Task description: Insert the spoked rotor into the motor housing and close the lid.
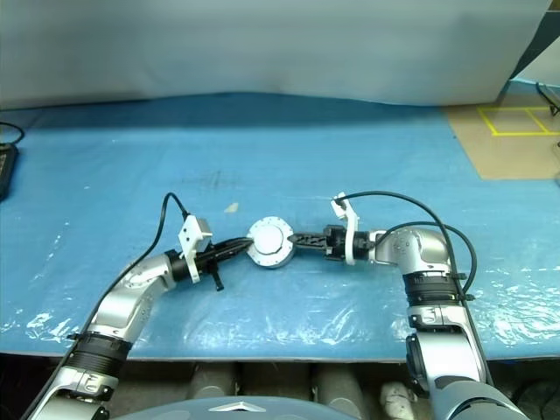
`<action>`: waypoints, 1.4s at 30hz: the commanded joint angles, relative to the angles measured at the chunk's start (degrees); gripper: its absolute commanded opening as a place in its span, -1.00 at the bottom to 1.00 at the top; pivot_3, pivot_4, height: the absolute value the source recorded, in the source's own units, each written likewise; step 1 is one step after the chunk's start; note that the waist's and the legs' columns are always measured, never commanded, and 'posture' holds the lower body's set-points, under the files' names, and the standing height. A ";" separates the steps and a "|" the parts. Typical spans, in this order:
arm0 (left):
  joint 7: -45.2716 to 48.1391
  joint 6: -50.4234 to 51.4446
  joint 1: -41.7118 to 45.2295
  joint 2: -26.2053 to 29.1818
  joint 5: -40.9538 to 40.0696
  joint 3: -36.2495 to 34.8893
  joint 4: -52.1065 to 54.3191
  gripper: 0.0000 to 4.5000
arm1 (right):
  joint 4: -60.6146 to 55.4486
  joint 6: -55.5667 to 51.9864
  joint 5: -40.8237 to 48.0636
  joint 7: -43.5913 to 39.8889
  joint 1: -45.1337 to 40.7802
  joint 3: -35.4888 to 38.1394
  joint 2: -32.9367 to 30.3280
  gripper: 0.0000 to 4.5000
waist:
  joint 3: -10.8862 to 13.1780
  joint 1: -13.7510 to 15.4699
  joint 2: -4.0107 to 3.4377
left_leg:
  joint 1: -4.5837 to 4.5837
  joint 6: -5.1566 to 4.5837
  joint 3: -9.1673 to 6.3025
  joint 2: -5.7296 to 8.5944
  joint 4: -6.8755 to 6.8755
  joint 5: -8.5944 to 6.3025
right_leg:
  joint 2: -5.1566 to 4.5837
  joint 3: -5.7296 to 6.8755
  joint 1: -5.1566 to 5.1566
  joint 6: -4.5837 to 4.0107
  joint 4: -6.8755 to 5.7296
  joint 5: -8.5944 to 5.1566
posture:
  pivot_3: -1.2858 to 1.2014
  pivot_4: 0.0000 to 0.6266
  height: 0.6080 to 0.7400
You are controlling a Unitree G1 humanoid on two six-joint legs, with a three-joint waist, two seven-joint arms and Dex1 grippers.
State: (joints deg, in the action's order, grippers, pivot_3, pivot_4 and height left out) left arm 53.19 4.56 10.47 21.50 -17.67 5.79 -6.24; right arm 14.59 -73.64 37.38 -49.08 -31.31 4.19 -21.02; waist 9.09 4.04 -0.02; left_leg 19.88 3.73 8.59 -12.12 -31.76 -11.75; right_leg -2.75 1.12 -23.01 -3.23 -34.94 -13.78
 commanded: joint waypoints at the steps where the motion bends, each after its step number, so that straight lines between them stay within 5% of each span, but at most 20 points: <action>1: -1.28 0.76 -0.68 0.05 0.19 -0.63 0.53 -1.00 | 1.04 0.11 0.35 1.84 -1.22 1.07 0.69 -0.52 | 0.00 -0.03 0.00 | 0.00 0.00 0.00 0.00 0.00 0.00 | 0.00 0.00 0.00 0.00 0.00 0.00 | 0.03 -0.52 1.00; 7: -8.14 16.20 0.68 -3.53 -13.56 -9.46 5.17 -1.00 | 4.99 0.34 2.30 4.72 -3.35 6.37 2.62 -0.52 | 0.01 0.00 0.00 | 0.04 0.01 0.00 0.00 -0.11 0.00 | 0.00 0.00 -0.03 -0.02 -0.07 0.00 | 0.03 -0.52 1.00; 14: -12.01 22.27 -0.03 -5.19 -20.22 -14.61 9.06 -1.00 | 7.57 1.71 5.27 8.09 -6.53 14.08 5.56 -0.52 | 0.04 0.09 0.01 | 0.17 0.01 -0.03 0.00 -0.18 0.00 | 0.00 0.03 -0.23 -0.01 -0.06 0.01 | 0.03 -0.52 1.00; 17: -13.48 23.28 -0.32 -6.16 -21.51 -15.60 9.46 -0.74 | 7.32 2.50 6.94 9.78 -8.09 17.64 7.17 -0.52 | 0.09 0.07 -0.01 | 0.23 0.01 -0.03 0.00 -0.17 0.00 | 0.01 0.05 -0.31 0.02 -0.05 0.03 | 0.03 -0.52 1.00; 28: -19.78 31.88 0.14 -13.89 -34.89 -19.77 11.06 0.97 | -1.88 6.55 13.14 11.45 -9.06 20.30 12.62 -0.52 | 0.30 0.07 -0.05 | 0.31 0.00 -0.03 -0.09 -0.14 0.01 | 0.05 0.14 -0.38 0.19 -0.04 0.13 | 0.03 -0.52 1.00; 36: -25.38 40.14 1.26 -17.23 -49.01 -22.83 12.68 0.99 | -5.43 4.66 15.81 11.35 -7.33 17.97 13.97 -0.52 | 0.31 0.03 -0.03 | 0.35 0.02 -0.05 -0.07 -0.14 0.01 | 0.05 0.15 -0.37 0.22 0.01 0.15 | 0.03 -0.52 1.00; 42: -26.52 41.20 1.84 -17.90 -51.78 -22.25 12.78 0.99 | -7.74 1.89 17.21 10.77 -5.50 14.52 14.34 -0.52 | 0.32 -0.01 -0.03 | 0.33 0.02 -0.06 -0.07 -0.14 0.01 | 0.05 0.14 -0.36 0.24 0.02 0.16 | 0.03 -0.52 1.00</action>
State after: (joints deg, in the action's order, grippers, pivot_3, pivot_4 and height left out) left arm 26.68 45.51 11.65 3.67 -67.73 -16.39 4.27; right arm 10.56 -71.35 50.53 -36.24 -36.49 19.13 -7.32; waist 9.40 4.03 -0.04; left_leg 20.21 3.75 8.52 -12.19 -31.90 -11.74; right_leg -2.70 1.27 -23.37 -2.99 -34.91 -13.63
